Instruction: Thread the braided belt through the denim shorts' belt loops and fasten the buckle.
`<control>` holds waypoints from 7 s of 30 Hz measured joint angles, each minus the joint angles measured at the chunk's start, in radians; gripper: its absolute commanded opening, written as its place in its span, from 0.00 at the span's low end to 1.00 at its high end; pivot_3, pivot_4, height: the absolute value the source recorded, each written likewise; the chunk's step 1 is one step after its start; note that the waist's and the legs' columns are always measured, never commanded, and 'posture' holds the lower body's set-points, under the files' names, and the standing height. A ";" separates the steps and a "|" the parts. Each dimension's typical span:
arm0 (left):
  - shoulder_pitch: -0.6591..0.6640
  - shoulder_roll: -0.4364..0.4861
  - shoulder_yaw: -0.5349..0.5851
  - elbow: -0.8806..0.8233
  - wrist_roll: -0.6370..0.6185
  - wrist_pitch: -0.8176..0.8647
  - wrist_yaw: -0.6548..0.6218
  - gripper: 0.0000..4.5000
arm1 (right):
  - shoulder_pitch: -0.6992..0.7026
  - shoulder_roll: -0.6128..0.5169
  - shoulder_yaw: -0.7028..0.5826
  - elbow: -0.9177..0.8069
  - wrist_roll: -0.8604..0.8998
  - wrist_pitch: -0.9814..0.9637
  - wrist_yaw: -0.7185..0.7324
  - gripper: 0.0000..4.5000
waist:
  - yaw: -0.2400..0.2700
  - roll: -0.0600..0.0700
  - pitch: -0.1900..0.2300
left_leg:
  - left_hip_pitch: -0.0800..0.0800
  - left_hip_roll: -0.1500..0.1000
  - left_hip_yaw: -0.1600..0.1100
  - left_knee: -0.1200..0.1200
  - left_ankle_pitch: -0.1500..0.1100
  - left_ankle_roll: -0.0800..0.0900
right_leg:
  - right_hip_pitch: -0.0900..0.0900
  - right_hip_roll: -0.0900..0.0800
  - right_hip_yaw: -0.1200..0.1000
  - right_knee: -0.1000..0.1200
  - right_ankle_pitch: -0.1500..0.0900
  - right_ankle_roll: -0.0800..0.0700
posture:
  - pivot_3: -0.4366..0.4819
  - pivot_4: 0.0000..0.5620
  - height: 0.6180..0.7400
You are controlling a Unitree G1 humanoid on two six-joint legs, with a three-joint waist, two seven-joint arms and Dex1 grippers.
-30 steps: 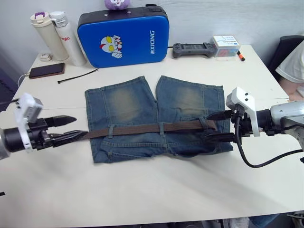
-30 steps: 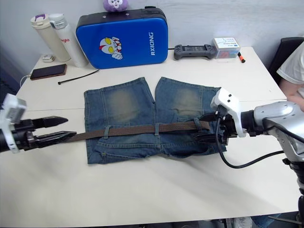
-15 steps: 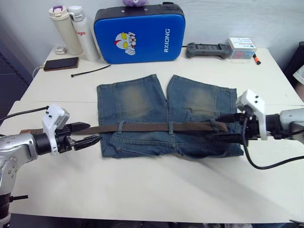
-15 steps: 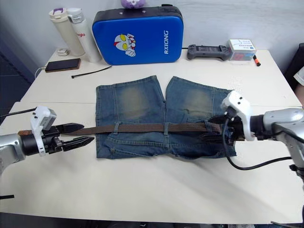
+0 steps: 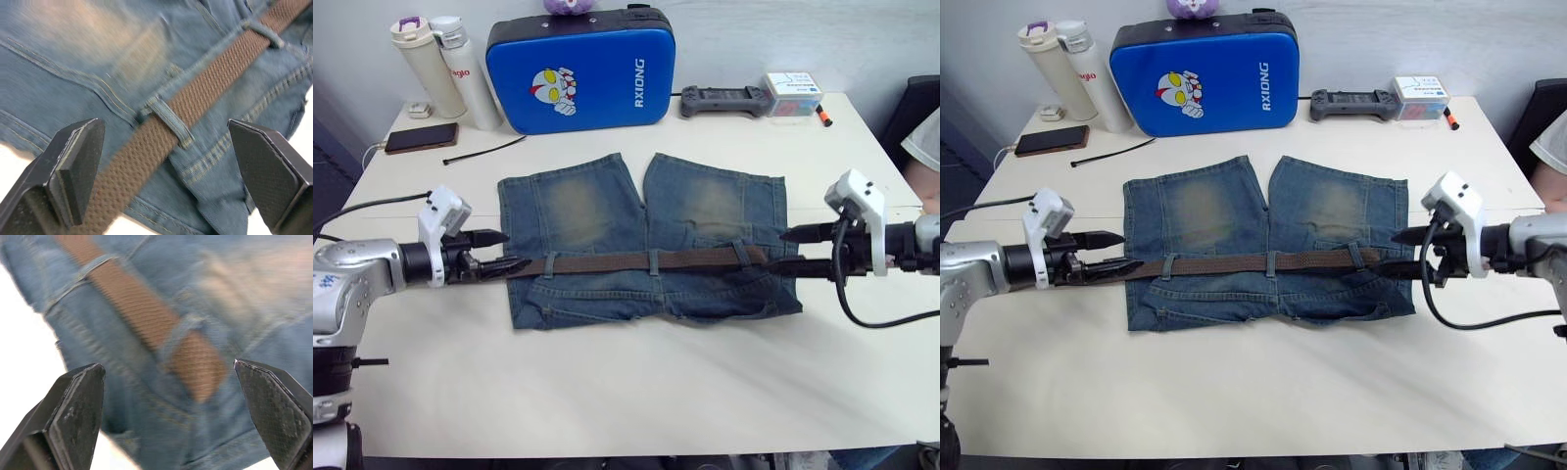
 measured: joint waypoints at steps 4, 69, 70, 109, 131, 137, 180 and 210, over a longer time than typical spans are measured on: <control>-0.081 -0.036 -0.034 0.076 -0.006 0.075 -0.001 0.98 | -0.091 0.083 0.035 0.130 -0.019 0.023 -0.028 1.00 | -0.001 0.000 0.000 | 0.000 0.000 0.001 0.000 0.000 0.000 | -0.001 0.000 0.001 0.002 0.000 0.000 | 0.48 0.27 1.00; 0.515 0.074 -0.155 -0.440 0.202 -0.685 -0.442 0.00 | 1.002 0.343 -0.238 -0.052 -0.429 -2.057 0.001 0.05 | -0.001 -0.001 0.000 | 0.035 0.013 0.018 -0.001 -0.019 0.002 | 0.026 0.018 0.022 -0.002 -0.001 -0.001 | 0.48 0.27 1.00; 0.538 0.080 -0.152 -0.450 0.218 -0.707 -0.436 0.00 | 1.005 0.326 -0.237 -0.025 -0.444 -2.114 -0.010 0.05 | -0.002 -0.001 0.000 | 0.035 0.014 0.020 -0.002 -0.019 0.002 | 0.025 0.019 0.023 -0.002 -0.001 -0.002 | 0.48 0.27 1.00; 0.141 -0.038 -0.072 -0.244 -0.063 0.004 0.064 0.99 | 0.386 0.109 -0.016 -0.183 0.225 -0.390 -0.449 1.00 | -0.028 0.001 -0.001 | 0.008 0.011 -0.008 0.002 -0.011 -0.005 | 0.013 0.007 -0.021 0.008 -0.007 -0.016 | 0.48 0.27 1.00; 0.086 -0.183 -0.106 -0.326 0.024 0.010 0.296 0.99 | 0.259 0.278 -0.035 -0.170 0.086 -0.283 -0.485 1.00 | -0.020 0.003 -0.002 | -0.006 -0.026 -0.039 0.002 0.017 0.006 | 0.022 -0.029 -0.042 0.004 -0.005 0.007 | 0.48 0.27 1.00; 0.005 -0.196 -0.157 -0.266 0.102 -0.064 0.277 0.99 | 0.154 0.253 0.048 -0.106 -0.073 -0.253 -0.482 1.00 | 0.003 0.002 -0.001 | -0.003 -0.021 -0.031 -0.001 0.016 0.003 | 0.017 -0.017 -0.016 -0.002 -0.005 0.009 | 0.48 0.27 1.00; -0.380 -0.414 -0.314 0.403 0.458 -0.219 0.389 0.00 | -0.399 0.542 0.353 0.601 -0.554 -0.515 -0.375 0.01 | -0.021 -0.004 -0.007 | -0.004 -0.008 -0.010 0.002 0.006 0.000 | 0.002 -0.001 0.010 0.008 -0.003 0.011 | 0.48 0.27 1.00; -0.122 -0.108 0.311 -0.169 0.094 0.551 0.206 1.00 | -0.181 0.219 0.173 -0.170 -0.124 -0.154 0.232 0.99 | -0.047 -0.005 -0.006 | -0.017 -0.009 -0.009 0.006 0.005 -0.001 | -0.020 0.003 0.023 0.020 -0.004 0.010 | 0.48 0.27 1.00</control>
